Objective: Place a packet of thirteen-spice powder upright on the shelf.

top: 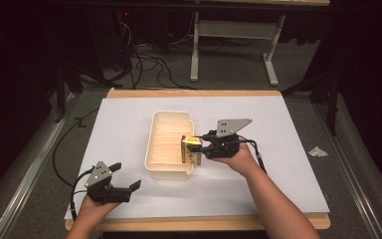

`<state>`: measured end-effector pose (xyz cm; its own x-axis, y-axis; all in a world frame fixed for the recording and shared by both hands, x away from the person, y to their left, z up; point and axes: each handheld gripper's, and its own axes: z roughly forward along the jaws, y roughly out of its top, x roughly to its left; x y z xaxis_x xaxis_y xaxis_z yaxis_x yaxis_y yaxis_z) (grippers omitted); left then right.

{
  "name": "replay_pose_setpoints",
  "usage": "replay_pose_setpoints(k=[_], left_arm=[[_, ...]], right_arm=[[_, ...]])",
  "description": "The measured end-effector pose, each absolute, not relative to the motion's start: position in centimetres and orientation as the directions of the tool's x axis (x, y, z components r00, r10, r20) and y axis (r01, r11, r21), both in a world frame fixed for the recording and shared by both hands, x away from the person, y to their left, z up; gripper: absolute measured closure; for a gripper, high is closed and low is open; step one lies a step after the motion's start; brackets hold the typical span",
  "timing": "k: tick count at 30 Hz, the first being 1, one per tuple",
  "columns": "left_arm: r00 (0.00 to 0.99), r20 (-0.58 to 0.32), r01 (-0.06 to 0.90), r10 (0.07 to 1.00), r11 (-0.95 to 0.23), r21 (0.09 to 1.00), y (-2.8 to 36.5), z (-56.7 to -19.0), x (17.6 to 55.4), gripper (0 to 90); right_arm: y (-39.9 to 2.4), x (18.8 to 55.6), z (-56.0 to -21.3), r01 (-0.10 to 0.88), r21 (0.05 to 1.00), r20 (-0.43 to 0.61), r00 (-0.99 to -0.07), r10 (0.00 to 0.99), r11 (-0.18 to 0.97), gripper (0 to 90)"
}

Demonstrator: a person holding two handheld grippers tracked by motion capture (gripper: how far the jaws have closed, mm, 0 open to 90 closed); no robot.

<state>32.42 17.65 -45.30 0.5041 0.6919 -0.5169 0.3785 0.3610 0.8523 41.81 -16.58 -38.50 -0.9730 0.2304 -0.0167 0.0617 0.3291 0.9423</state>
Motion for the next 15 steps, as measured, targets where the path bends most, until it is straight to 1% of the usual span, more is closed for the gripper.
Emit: replay_pose_setpoints(k=[7, 9, 11, 13, 15], left_arm=[[0.505, -0.518, 0.377, 0.69, 0.363, 0.852, 17.7, -45.3, 32.4, 4.2], [0.506, -0.516, 0.378, 0.691, 0.36, 0.853, 17.8, -45.3, 32.4, 4.2], [0.507, -0.515, 0.378, 0.691, 0.359, 0.853, 17.8, -45.3, 32.4, 4.2], [0.507, -0.52, 0.38, 0.687, 0.364, 0.851, 17.8, -45.2, 32.4, 4.2], [0.507, -0.52, 0.379, 0.687, 0.364, 0.851, 17.8, -45.2, 32.4, 4.2]], right_arm=[[-15.0, 42.0, -38.4, 0.051, 0.942, -0.023, -0.976, 0.216, 0.332, 68.6], [-14.6, 42.1, -38.6, 0.048, 0.948, -0.021, -0.978, 0.209, 0.316, 68.6], [-14.4, 42.1, -38.7, 0.048, 0.946, -0.021, -0.978, 0.209, 0.321, 68.5], [-13.7, 42.4, -38.7, 0.028, 0.944, -0.036, -0.981, 0.188, 0.33, 68.5], [-13.5, 42.5, -38.6, 0.034, 0.941, -0.032, -0.981, 0.189, 0.337, 68.5]])
